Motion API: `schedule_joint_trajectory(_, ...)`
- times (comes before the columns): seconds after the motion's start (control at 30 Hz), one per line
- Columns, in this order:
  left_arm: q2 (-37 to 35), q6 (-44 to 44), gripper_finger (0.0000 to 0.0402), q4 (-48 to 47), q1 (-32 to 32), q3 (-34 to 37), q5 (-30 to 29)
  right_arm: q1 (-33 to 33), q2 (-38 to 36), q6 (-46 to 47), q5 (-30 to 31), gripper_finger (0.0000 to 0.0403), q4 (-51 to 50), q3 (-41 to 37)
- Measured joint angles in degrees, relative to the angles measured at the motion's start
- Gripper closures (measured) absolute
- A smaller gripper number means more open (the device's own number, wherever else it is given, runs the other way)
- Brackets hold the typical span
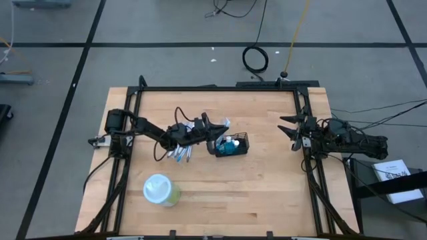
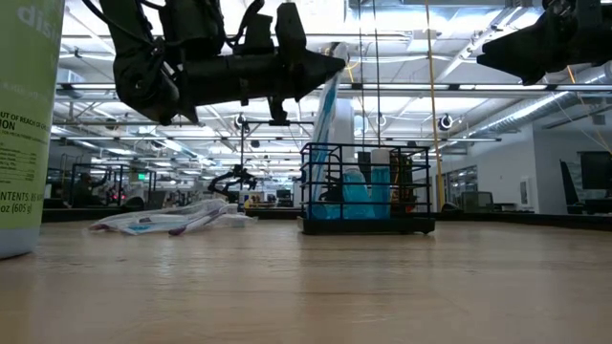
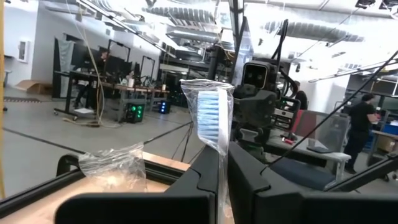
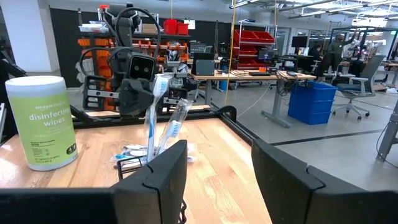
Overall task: Pick & Place toothbrushing station
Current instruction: Put the blue toothbrush into the black mesh organizer
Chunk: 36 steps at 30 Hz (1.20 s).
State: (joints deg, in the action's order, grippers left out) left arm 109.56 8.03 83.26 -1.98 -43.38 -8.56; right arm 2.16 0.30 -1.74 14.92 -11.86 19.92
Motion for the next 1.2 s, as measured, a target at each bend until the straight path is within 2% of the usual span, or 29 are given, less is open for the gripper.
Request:
schedule_joint_trajectory(0.2, 1.3, 0.0, 0.0386, -0.2, -0.2, -0.9, 0.1, 0.0, 0.0, 0.0, 0.0, 0.0232, 0.0, 0.0)
schedule_joint_trajectory(0.47, 10.4, 1.4, 0.0392, 3.2, -0.2, -6.1, 1.2, 0.0, 0.0, 0.0, 0.0, 0.0232, 0.0, 0.0)
schedule_joint_trajectory(0.57, 11.1, 1.6, 0.0386, 6.0, -0.4, -6.0, 1.2, 0.0, 0.0, 0.0, 0.0, 0.0232, 0.0, 0.0)
schedule_joint_trajectory(0.83, 11.1, 2.7, 0.038, 5.4, -0.3, -6.0, 1.2, 0.0, 0.0, 0.0, 0.0, 0.0232, 0.0, 0.0)
schedule_joint_trajectory(1.2, 11.2, -3.3, 0.03, 3.3, 0.8, -6.0, -1.1, 0.0, 0.0, 0.0, 0.0, 0.0232, 0.0, 0.0)
